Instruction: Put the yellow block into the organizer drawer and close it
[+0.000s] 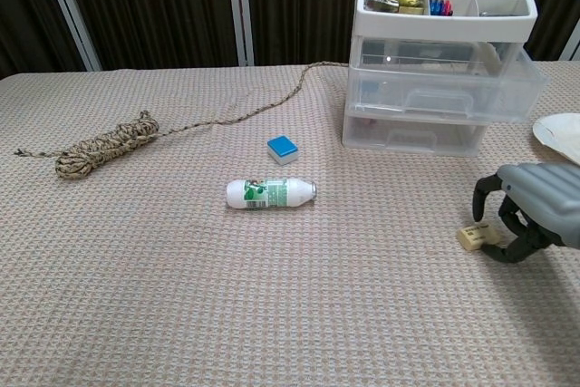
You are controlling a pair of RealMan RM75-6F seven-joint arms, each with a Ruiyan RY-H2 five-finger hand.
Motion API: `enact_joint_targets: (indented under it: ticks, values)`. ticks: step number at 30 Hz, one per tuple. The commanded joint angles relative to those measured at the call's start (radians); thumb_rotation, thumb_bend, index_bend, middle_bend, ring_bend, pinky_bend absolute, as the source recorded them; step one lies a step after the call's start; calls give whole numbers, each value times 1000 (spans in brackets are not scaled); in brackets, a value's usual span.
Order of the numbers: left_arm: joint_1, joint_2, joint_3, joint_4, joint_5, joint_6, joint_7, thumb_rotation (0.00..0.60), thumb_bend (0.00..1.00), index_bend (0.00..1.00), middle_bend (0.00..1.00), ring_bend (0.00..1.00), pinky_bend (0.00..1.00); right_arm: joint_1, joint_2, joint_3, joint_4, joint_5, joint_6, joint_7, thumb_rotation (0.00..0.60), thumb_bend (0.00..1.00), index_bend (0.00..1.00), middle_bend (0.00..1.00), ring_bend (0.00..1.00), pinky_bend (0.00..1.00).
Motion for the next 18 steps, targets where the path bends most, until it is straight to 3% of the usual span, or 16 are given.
enact_joint_targets:
  ticks: [1,18]
  values:
    - [0,0,0,0,0,0,0,600,179,118,0,0,0,-1,-2,0,2,0,-2,-2,600,208,459,872,844,663]
    - [0,2,0,-2,-2,-3,-4,600,178,118,0,0,0,-20,-3,-4,-18,-62,28,40,600,218,587,877,848,663]
